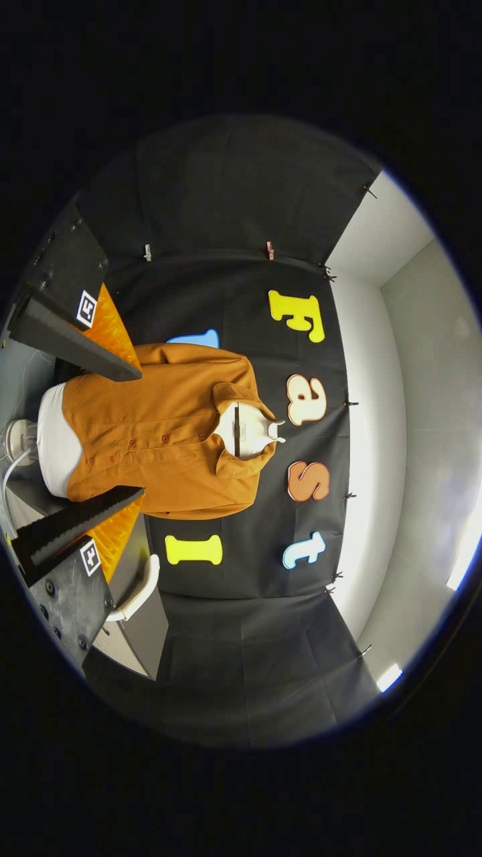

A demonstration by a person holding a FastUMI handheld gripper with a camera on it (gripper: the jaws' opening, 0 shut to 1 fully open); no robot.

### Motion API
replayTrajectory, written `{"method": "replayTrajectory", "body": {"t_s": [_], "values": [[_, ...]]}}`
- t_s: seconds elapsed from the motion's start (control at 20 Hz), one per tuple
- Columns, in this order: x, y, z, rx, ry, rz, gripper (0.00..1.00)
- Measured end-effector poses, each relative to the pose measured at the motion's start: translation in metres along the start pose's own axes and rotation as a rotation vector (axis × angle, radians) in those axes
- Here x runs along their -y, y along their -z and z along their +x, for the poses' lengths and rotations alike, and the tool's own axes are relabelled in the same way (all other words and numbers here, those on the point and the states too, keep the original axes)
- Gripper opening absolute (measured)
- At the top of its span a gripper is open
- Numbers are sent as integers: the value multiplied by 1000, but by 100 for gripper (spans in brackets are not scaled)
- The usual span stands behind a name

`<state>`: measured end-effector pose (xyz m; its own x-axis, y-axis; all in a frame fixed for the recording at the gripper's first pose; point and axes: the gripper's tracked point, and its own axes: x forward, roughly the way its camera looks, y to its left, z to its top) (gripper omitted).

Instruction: Iron the clothes twice with a garment steamer, once on the left side and once on the right side.

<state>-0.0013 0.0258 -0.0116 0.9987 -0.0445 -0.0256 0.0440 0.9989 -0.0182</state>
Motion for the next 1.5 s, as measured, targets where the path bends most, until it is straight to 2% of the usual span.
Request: {"method": "replayTrajectory", "body": {"t_s": [0.5,0.8,1.05,1.5], "values": [[-2,7,4,-13,67,6,98],[27,10,19,-18,103,2,98],[82,10,51,-15,108,13,98],[229,13,126,-64,150,14,98]]}}
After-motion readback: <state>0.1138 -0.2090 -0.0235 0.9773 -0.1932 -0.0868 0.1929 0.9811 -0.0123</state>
